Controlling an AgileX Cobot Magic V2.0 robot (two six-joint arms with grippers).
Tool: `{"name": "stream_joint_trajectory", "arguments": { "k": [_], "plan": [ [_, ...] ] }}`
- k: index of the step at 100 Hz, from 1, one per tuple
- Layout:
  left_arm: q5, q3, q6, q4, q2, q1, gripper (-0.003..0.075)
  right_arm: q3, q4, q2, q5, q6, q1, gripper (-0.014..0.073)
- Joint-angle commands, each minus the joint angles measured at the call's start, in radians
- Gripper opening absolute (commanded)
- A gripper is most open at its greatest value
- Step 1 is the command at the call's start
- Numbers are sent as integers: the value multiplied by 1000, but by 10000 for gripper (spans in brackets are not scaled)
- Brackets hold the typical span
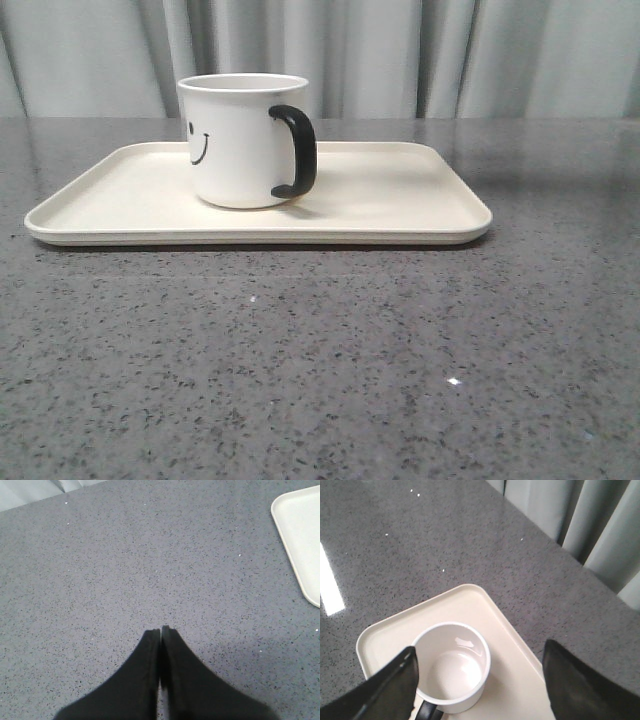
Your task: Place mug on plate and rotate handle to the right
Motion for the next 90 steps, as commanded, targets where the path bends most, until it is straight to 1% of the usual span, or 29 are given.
{"name": "stream_joint_trajectory", "arguments": {
  "k": [1, 46, 68, 90],
  "plan": [
    [-60, -21, -8, 12, 2, 4, -20, -35, 41, -3, -32, -5, 8, 525],
    [-60, -21, -8, 12, 2, 4, -20, -35, 47, 151, -3, -4, 12, 524],
    [-60, -21, -8, 12, 2, 4, -20, -35, 51, 197, -2, 3, 13, 516],
    [-60, -21, -8, 11, 2, 4, -20, -35, 66, 230, -21, 3, 36, 516]
  ]
}}
